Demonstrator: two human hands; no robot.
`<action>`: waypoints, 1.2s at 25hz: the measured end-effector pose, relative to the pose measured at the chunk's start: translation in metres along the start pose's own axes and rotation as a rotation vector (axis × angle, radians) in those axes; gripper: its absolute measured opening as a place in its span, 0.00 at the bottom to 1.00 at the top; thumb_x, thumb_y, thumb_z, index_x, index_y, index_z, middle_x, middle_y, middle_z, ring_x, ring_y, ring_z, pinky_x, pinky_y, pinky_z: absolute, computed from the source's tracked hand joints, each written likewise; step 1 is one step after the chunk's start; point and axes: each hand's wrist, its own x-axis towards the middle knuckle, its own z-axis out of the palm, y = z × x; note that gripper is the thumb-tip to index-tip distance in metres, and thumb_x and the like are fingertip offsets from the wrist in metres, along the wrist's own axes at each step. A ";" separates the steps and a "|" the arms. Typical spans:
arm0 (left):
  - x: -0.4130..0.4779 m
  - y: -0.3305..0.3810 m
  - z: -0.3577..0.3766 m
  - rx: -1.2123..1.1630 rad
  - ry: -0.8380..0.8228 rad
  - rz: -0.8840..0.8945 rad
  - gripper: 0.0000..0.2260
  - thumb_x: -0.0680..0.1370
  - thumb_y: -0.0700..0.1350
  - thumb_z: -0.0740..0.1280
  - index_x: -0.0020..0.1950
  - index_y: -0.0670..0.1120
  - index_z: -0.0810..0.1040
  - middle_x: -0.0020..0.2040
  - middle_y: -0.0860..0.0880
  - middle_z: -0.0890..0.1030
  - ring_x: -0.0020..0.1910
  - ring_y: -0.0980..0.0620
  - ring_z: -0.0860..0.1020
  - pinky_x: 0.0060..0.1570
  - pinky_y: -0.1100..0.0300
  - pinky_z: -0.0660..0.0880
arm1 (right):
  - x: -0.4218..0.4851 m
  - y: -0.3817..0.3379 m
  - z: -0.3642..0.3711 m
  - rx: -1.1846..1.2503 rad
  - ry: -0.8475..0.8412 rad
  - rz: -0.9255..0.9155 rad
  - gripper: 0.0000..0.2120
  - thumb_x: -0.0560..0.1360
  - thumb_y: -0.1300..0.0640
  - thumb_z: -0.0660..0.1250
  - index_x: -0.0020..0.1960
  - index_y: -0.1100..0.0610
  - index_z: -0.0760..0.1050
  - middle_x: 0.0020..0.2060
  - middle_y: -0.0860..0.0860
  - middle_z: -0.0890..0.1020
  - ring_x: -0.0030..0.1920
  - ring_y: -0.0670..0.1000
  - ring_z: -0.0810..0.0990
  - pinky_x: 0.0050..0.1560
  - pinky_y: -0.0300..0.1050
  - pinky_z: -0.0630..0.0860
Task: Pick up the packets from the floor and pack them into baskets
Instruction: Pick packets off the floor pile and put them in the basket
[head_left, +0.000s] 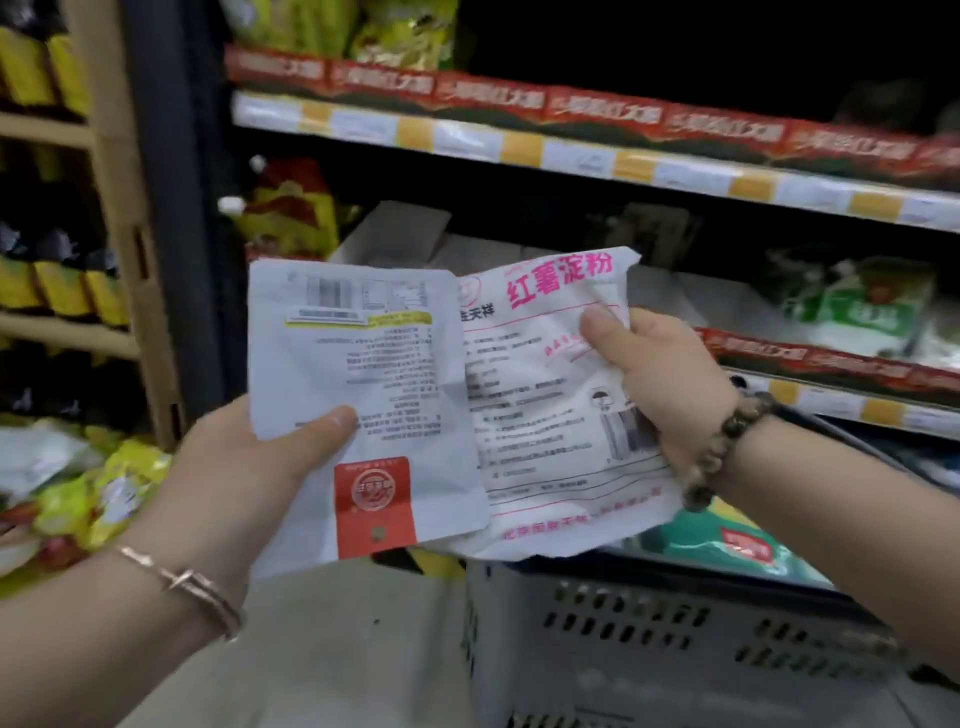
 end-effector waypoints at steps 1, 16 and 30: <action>0.008 0.000 0.024 0.020 -0.017 0.019 0.04 0.72 0.39 0.69 0.45 0.46 0.81 0.38 0.51 0.85 0.34 0.51 0.83 0.30 0.59 0.79 | 0.009 0.004 -0.022 -0.029 0.040 0.008 0.23 0.75 0.46 0.66 0.50 0.69 0.75 0.49 0.69 0.80 0.47 0.70 0.80 0.48 0.70 0.76; 0.091 -0.098 0.282 0.677 -0.291 -0.081 0.11 0.71 0.36 0.72 0.52 0.40 0.80 0.52 0.41 0.82 0.51 0.43 0.80 0.51 0.53 0.76 | 0.103 0.203 -0.235 -0.796 0.136 0.584 0.18 0.79 0.49 0.61 0.41 0.63 0.72 0.28 0.53 0.72 0.28 0.50 0.69 0.26 0.42 0.61; 0.070 -0.116 0.346 1.644 -0.926 0.376 0.28 0.80 0.61 0.46 0.77 0.51 0.46 0.78 0.49 0.49 0.76 0.47 0.47 0.74 0.44 0.45 | 0.093 0.232 -0.194 -0.763 -0.162 0.391 0.19 0.81 0.55 0.51 0.71 0.55 0.64 0.64 0.58 0.74 0.56 0.54 0.75 0.49 0.41 0.71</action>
